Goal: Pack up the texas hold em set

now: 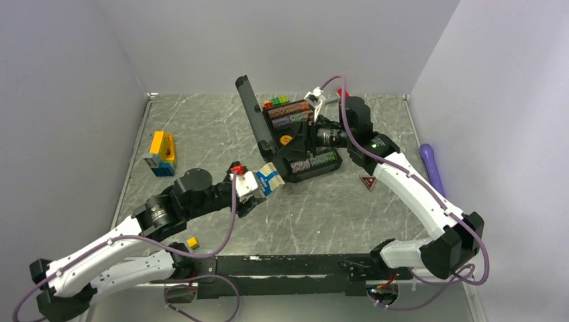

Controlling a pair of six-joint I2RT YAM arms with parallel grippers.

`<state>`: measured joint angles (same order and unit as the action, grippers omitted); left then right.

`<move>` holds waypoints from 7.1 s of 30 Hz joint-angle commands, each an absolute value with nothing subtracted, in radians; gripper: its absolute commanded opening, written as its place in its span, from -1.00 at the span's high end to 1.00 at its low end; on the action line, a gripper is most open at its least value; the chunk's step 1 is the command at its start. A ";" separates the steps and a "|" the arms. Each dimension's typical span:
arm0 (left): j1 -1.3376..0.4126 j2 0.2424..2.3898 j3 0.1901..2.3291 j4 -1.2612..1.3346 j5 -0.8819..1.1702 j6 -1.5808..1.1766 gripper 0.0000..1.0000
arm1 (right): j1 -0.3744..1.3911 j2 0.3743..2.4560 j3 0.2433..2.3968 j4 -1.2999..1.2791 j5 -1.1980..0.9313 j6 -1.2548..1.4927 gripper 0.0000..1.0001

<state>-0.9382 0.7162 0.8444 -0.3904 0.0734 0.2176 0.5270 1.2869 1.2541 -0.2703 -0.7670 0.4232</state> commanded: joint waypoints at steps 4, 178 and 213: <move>-1.029 0.808 0.928 -0.322 0.015 0.297 1.00 | 0.592 1.306 1.302 -0.399 -0.850 0.401 -0.23; -0.254 0.783 0.754 -0.069 -0.131 -0.080 -0.99 | 0.446 1.871 1.183 0.166 -0.381 0.065 -0.36; -0.255 0.781 0.753 -0.069 -0.135 -0.078 -0.99 | 0.456 2.024 1.319 0.164 -0.191 0.019 -0.27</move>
